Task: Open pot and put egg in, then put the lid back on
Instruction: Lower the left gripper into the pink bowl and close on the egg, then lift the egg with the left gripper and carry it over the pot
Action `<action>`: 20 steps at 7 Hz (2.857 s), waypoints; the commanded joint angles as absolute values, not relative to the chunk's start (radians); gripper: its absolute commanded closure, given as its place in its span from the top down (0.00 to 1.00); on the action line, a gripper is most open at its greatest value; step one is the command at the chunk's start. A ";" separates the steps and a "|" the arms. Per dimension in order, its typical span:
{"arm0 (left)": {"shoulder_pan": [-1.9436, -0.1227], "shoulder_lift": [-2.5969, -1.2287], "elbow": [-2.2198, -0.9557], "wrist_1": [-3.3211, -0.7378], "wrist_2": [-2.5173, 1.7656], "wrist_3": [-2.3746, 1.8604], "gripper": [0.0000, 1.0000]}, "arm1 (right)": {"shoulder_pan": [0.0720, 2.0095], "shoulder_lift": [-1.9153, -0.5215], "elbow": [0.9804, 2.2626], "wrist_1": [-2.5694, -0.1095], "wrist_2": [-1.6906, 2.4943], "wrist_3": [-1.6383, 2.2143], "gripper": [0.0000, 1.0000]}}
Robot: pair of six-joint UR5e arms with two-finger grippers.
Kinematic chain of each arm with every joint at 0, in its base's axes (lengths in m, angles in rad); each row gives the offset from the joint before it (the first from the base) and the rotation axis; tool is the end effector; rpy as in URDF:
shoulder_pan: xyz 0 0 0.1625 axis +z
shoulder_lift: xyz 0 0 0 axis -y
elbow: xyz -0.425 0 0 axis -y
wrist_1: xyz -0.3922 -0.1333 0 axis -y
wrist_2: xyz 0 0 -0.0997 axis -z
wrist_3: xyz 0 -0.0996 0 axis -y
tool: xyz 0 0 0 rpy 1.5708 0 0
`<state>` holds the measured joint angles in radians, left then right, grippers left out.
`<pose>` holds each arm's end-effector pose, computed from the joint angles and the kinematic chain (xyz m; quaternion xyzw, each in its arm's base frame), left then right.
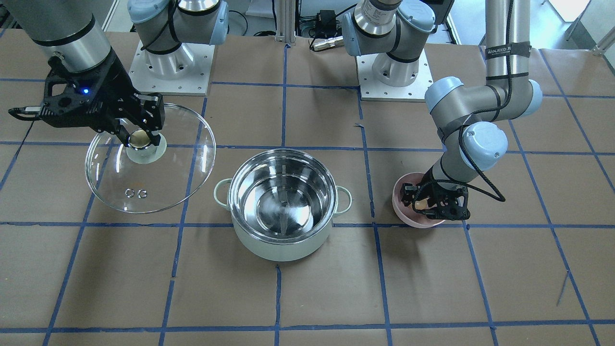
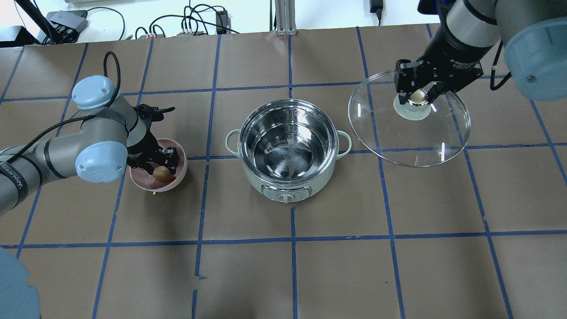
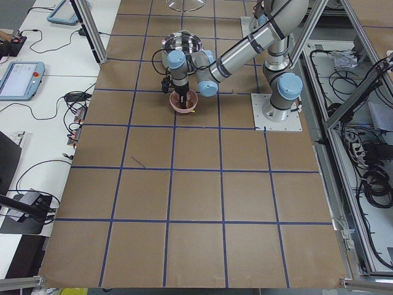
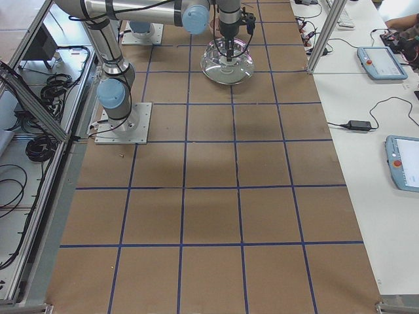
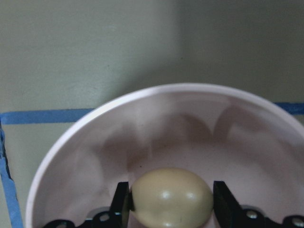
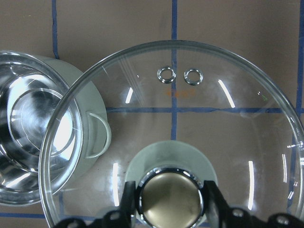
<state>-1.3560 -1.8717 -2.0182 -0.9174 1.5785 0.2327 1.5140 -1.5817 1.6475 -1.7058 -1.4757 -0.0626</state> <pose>-0.0222 -0.5199 0.1930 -0.0091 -0.9988 -0.0471 0.0068 0.1145 -0.5003 0.4697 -0.0045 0.9983 -0.0373 0.0454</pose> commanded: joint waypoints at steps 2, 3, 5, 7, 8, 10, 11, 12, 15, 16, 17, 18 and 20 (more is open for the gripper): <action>-1.356 -1.865 -2.019 -0.917 1.580 0.233 0.21 | 1.514 -1.582 1.647 -1.706 -1.476 -0.063 0.39; -1.356 -1.864 -2.019 -0.917 1.582 0.233 0.09 | 1.514 -1.583 1.647 -1.706 -1.476 -0.061 0.39; -1.362 -1.827 -2.000 -0.955 1.583 0.233 0.08 | 1.514 -1.582 1.647 -1.706 -1.476 -0.061 0.39; -1.377 -1.722 -1.938 -1.166 1.582 0.198 0.08 | 1.514 -1.583 1.649 -1.706 -1.476 -0.061 0.38; -1.408 -1.711 -1.868 -1.245 1.582 0.168 0.08 | 1.514 -1.583 1.648 -1.706 -1.476 -0.061 0.39; -1.549 -1.724 -1.755 -1.244 1.565 -0.022 0.08 | 1.514 -1.582 1.649 -1.706 -1.476 -0.063 0.39; -1.651 -1.758 -1.699 -1.243 1.578 -0.125 0.08 | 1.514 -1.582 1.649 -1.706 -1.476 -0.063 0.38; -1.742 -1.799 -1.677 -1.192 1.580 -0.234 0.08 | 1.514 -1.583 1.649 -1.706 -1.476 -0.063 0.38; -1.931 -1.893 -1.672 -1.002 1.614 -0.451 0.08 | 1.514 -1.582 1.649 -1.706 -1.476 -0.064 0.38; -1.943 -1.922 -1.674 -0.999 1.614 -0.457 0.08 | 1.514 -1.582 1.649 -1.706 -1.476 -0.066 0.38; -1.950 -1.955 -1.674 -0.985 1.596 -0.456 0.08 | 1.514 -1.582 1.649 -1.706 -1.476 -0.066 0.38; -1.968 -1.974 -1.674 -0.983 1.595 -0.439 0.08 | 1.514 -1.582 1.649 -1.706 -1.476 -0.067 0.38; -1.970 -2.002 -1.683 -0.983 1.591 -0.445 0.09 | 1.514 -1.582 1.651 -1.706 -1.477 -0.067 0.38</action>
<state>-1.9660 -1.9833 -1.6791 -0.9888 1.5941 -0.4440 1.5140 -1.5815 1.6496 -1.7058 -1.4760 -0.0673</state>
